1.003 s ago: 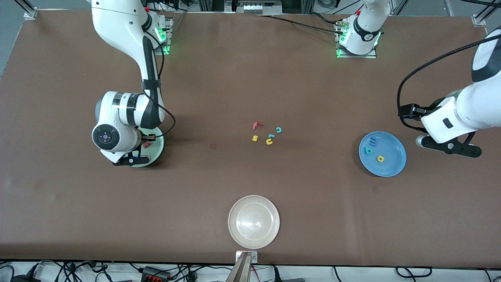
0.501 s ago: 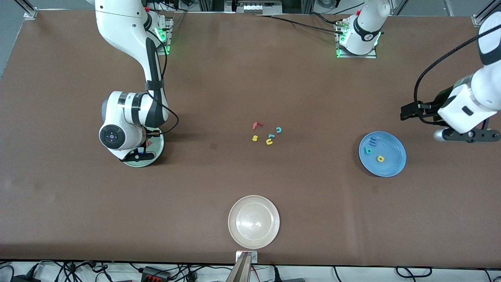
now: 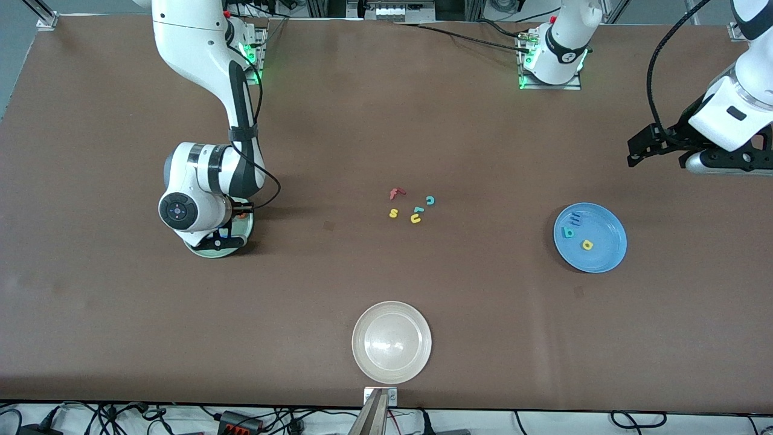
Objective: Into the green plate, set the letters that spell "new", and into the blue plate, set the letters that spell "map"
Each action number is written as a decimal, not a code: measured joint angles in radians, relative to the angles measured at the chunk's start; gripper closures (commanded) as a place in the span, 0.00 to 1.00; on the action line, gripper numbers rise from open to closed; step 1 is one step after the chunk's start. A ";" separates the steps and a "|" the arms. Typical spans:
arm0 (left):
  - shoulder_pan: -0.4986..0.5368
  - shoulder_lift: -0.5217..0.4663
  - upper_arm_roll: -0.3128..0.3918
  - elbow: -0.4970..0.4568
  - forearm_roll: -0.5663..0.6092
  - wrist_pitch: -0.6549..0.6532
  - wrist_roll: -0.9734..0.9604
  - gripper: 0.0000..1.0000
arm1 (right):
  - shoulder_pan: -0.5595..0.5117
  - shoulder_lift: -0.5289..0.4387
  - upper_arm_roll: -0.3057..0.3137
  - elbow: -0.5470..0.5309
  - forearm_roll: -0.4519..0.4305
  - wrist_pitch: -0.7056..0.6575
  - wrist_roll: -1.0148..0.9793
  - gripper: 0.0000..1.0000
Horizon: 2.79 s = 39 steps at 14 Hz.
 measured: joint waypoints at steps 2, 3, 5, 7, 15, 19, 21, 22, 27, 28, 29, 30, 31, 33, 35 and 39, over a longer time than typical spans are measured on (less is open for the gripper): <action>0.003 -0.009 -0.005 -0.013 0.000 0.003 0.001 0.00 | 0.005 -0.004 -0.023 0.016 0.000 0.000 0.000 0.00; 0.007 -0.009 -0.006 -0.014 0.000 0.003 0.001 0.00 | 0.007 -0.012 -0.044 0.037 0.001 -0.018 0.000 0.00; 0.016 -0.009 -0.007 -0.017 0.000 0.003 0.002 0.00 | 0.008 -0.036 -0.103 0.121 0.001 -0.138 0.000 0.00; 0.023 -0.009 -0.008 -0.019 0.000 0.003 0.003 0.00 | 0.006 -0.060 -0.161 0.243 0.001 -0.273 0.000 0.00; 0.028 -0.010 -0.029 -0.019 0.000 -0.002 0.003 0.00 | -0.011 -0.075 -0.215 0.330 0.070 -0.340 0.007 0.00; 0.029 -0.010 -0.032 -0.013 0.000 -0.002 0.003 0.00 | -0.270 -0.173 0.093 0.404 -0.101 -0.328 0.107 0.00; 0.028 -0.010 -0.033 -0.012 0.000 -0.002 0.003 0.00 | -0.375 -0.242 0.216 0.428 -0.170 -0.329 0.173 0.00; 0.028 -0.010 -0.033 -0.012 0.000 -0.002 0.003 0.00 | -0.418 -0.274 0.260 0.439 -0.197 -0.330 0.183 0.00; 0.028 -0.010 -0.034 -0.011 0.000 -0.002 0.003 0.00 | -0.692 -0.422 0.506 0.464 -0.352 -0.333 0.194 0.00; 0.029 -0.009 -0.034 -0.011 0.000 -0.002 0.003 0.00 | -0.764 -0.446 0.559 0.465 -0.372 -0.333 0.194 0.00; 0.029 -0.009 -0.034 -0.011 0.000 -0.005 0.003 0.00 | -0.834 -0.468 0.605 0.465 -0.394 -0.334 0.193 0.00; 0.029 -0.009 -0.034 -0.011 0.000 -0.012 0.003 0.00 | -0.893 -0.486 0.642 0.465 -0.422 -0.334 0.186 0.00; 0.029 -0.009 -0.034 -0.011 0.000 -0.017 0.003 0.00 | -0.937 -0.500 0.670 0.465 -0.447 -0.336 0.166 0.00; 0.029 -0.009 -0.034 -0.011 0.000 -0.020 0.003 0.00 | -0.985 -0.519 0.699 0.464 -0.472 -0.337 0.100 0.00; 0.030 -0.009 -0.034 -0.011 0.000 -0.022 0.003 0.00 | -0.991 -0.529 0.707 0.454 -0.481 -0.340 0.079 0.00; 0.037 -0.009 -0.034 -0.011 0.000 -0.028 0.003 0.00 | -0.991 -0.558 0.719 0.402 -0.484 -0.377 0.083 0.00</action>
